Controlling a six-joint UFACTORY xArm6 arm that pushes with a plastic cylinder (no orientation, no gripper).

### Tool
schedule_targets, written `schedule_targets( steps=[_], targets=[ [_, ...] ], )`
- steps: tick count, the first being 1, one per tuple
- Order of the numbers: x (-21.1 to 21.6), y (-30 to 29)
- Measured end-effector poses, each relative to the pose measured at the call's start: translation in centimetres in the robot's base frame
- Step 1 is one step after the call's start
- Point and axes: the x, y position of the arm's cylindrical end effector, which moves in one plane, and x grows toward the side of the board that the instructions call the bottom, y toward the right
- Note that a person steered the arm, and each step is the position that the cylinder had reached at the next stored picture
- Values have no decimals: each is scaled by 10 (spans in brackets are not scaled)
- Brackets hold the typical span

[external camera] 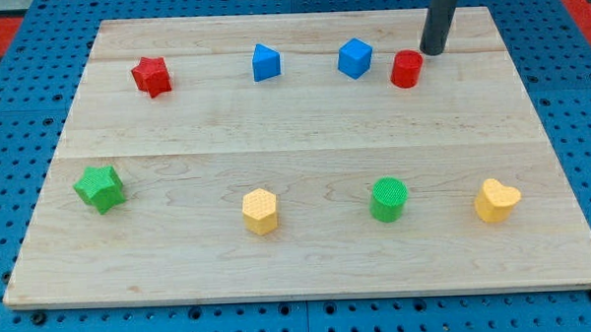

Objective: Move the blue cube close to the blue triangle

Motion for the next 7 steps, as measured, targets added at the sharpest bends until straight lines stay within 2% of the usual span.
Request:
schedule_targets(
  steps=[1,2,3,5,6,7],
  targets=[
    [16,-33],
    [97,-23],
    [82,-23],
    [-3,-18],
    [1,-60],
    [33,-64]
  ],
)
